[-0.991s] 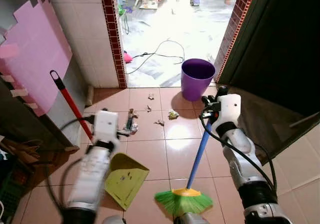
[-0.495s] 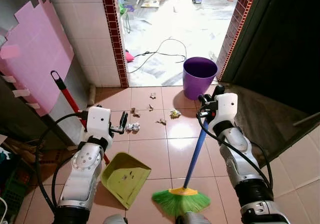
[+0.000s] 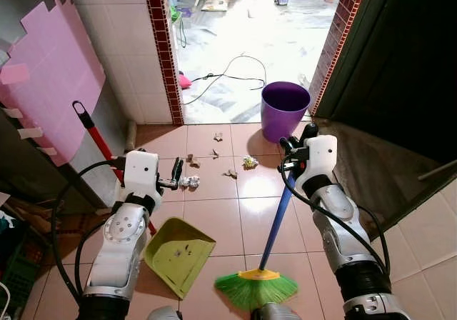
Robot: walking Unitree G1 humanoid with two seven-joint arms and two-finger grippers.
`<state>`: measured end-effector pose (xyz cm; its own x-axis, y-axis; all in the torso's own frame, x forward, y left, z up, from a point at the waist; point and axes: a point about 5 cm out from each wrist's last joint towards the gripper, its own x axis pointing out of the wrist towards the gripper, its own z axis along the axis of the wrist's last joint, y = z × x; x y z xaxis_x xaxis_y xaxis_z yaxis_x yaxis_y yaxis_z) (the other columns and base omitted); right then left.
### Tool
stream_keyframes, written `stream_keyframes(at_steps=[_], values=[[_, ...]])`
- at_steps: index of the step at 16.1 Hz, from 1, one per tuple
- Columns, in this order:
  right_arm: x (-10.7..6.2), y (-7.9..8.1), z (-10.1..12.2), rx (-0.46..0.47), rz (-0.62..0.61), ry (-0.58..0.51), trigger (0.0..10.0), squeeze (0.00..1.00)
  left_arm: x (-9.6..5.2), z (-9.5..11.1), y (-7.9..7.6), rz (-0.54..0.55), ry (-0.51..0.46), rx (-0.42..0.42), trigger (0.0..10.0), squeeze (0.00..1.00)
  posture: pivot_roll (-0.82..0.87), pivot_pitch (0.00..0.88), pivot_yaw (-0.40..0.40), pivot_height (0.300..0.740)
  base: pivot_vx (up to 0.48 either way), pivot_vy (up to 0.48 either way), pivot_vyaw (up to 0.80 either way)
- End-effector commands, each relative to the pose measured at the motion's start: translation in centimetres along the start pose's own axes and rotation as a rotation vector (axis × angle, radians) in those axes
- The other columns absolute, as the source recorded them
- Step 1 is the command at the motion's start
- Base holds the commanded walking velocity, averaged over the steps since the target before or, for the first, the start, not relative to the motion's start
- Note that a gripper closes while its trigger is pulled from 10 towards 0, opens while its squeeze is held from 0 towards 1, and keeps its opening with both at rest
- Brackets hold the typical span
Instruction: Sweep floor
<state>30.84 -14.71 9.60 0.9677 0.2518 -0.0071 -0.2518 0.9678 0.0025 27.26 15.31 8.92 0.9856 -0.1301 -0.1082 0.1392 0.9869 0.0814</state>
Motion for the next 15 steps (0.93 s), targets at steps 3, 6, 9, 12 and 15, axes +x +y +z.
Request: stream_keyframes(at_steps=[3,6,9,12,15], values=[[0.30,-0.49,1.02,-0.013,-0.008,-0.028,10.0,0.00,0.26,0.46,-0.35,-0.012,-0.008,-0.004,10.0,0.00,-0.10,0.000,0.010,0.740,0.000,0.000,0.00],[0.16,-0.37,1.14,-0.015,-0.004,-0.032,10.0,0.00,0.44,0.52,-0.43,-0.015,-0.011,-0.010,10.0,0.00,-0.10,0.000,0.010,0.740,0.000,0.000,0.00],[0.14,-0.23,1.13,-0.015,0.004,-0.030,10.0,0.00,0.50,0.58,-0.69,-0.015,-0.012,-0.016,10.0,0.00,-0.10,0.000,0.007,0.740,0.000,0.000,0.00],[0.21,-0.10,1.19,-0.018,0.010,-0.029,10.0,0.00,0.39,0.51,-0.88,-0.019,-0.008,-0.018,10.0,0.00,-0.10,0.000,0.006,0.740,0.000,0.000,0.00],[0.12,0.03,1.06,-0.031,0.029,-0.023,10.0,0.00,0.45,0.51,-1.12,-0.023,-0.008,-0.021,10.0,0.00,-0.10,0.000,0.000,0.740,0.000,0.000,0.00]])
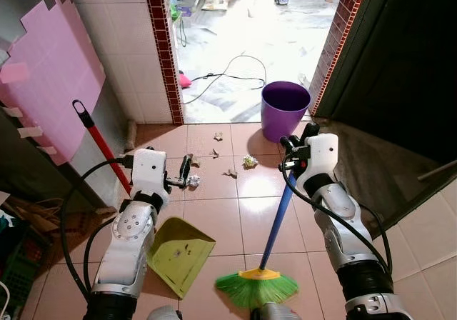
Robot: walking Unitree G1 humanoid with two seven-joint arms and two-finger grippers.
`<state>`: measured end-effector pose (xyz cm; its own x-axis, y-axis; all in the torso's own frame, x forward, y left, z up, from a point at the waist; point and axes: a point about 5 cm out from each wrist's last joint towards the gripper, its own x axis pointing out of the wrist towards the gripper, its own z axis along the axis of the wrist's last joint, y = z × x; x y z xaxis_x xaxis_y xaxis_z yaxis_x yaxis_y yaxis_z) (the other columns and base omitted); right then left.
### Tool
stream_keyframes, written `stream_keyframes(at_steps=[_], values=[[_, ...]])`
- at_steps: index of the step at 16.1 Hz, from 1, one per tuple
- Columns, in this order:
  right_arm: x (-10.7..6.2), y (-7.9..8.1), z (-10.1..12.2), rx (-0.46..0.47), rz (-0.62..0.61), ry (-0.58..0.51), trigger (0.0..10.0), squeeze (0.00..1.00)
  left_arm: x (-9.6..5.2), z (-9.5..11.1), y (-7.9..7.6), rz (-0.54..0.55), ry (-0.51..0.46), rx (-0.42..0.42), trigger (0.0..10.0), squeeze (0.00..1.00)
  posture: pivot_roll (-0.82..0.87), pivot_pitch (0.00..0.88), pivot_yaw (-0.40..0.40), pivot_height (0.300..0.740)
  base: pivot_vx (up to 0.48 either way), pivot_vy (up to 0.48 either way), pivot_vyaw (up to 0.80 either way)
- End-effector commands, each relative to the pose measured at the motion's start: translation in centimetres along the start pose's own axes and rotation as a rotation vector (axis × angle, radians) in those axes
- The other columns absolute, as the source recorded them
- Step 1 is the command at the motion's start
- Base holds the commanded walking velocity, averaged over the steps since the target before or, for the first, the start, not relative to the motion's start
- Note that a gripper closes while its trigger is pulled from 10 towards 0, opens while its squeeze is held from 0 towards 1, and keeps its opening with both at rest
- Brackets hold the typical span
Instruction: Sweep floor
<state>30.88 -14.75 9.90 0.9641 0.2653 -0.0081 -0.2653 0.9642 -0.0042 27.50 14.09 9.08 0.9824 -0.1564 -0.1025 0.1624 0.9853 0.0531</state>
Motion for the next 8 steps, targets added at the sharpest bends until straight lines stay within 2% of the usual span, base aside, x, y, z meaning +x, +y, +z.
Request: stream_keyframes(at_steps=[1,8], values=[[0.12,0.11,0.81,-0.029,0.020,-0.024,10.0,0.00,0.10,0.21,-0.04,0.003,-0.001,0.003,10.0,0.00,-0.10,0.000,-0.002,0.740,0.000,0.000,0.00],[0.12,0.34,0.94,-0.046,0.042,-0.024,10.0,0.00,0.03,0.16,-0.38,0.006,0.003,-0.004,10.0,0.00,-0.11,0.000,-0.009,0.740,0.000,0.000,0.00]])
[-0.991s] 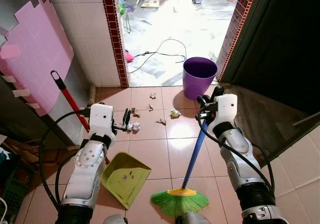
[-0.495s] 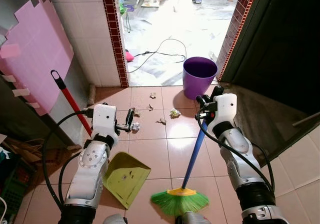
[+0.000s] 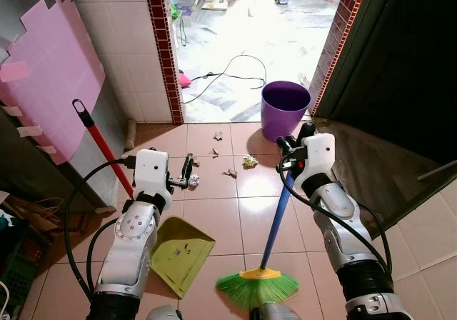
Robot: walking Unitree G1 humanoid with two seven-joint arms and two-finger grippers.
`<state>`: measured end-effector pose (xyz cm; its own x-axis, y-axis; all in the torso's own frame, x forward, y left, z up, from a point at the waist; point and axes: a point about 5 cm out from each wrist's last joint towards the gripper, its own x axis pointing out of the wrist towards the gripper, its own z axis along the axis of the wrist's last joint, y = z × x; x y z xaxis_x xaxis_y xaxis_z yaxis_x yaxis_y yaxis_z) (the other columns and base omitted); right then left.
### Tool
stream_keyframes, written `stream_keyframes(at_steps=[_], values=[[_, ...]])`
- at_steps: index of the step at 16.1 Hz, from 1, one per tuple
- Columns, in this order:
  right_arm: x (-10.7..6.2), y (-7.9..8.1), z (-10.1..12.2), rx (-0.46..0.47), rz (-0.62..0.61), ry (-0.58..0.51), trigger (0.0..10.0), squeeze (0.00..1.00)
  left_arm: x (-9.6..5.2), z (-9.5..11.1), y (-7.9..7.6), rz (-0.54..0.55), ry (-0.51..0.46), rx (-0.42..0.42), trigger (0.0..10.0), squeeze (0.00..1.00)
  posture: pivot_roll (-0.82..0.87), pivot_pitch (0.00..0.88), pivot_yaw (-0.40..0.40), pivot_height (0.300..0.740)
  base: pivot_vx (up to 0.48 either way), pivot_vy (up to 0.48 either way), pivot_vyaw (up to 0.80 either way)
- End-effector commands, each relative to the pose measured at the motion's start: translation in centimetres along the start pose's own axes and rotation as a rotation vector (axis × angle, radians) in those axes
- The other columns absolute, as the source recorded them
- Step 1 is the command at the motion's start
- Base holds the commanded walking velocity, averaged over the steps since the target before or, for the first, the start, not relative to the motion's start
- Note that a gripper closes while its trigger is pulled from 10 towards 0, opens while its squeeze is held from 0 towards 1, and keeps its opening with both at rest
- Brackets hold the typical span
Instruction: Sweep floor
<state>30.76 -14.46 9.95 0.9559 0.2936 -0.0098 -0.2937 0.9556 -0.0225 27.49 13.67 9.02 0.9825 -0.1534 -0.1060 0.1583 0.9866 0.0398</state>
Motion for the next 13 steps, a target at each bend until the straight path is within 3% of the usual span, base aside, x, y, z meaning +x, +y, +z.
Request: stream_keyframes(at_steps=[1,9,13], values=[[0.03,0.15,0.79,-0.029,0.016,-0.024,10.0,0.00,0.04,0.23,0.02,0.000,0.002,0.011,10.0,0.00,-0.11,0.000,-0.002,0.740,0.000,0.000,0.80],[-0.17,0.31,0.74,-0.033,0.041,-0.016,10.0,0.00,0.14,0.23,-0.21,-0.006,0.011,0.012,10.0,0.00,-0.12,0.000,0.004,0.740,0.000,0.000,0.80],[0.36,0.48,1.19,-0.020,0.142,-0.015,10.0,0.00,0.27,-0.18,-0.79,-0.070,0.046,-0.012,10.0,0.00,-0.11,0.000,0.004,0.740,0.000,0.000,0.80]])
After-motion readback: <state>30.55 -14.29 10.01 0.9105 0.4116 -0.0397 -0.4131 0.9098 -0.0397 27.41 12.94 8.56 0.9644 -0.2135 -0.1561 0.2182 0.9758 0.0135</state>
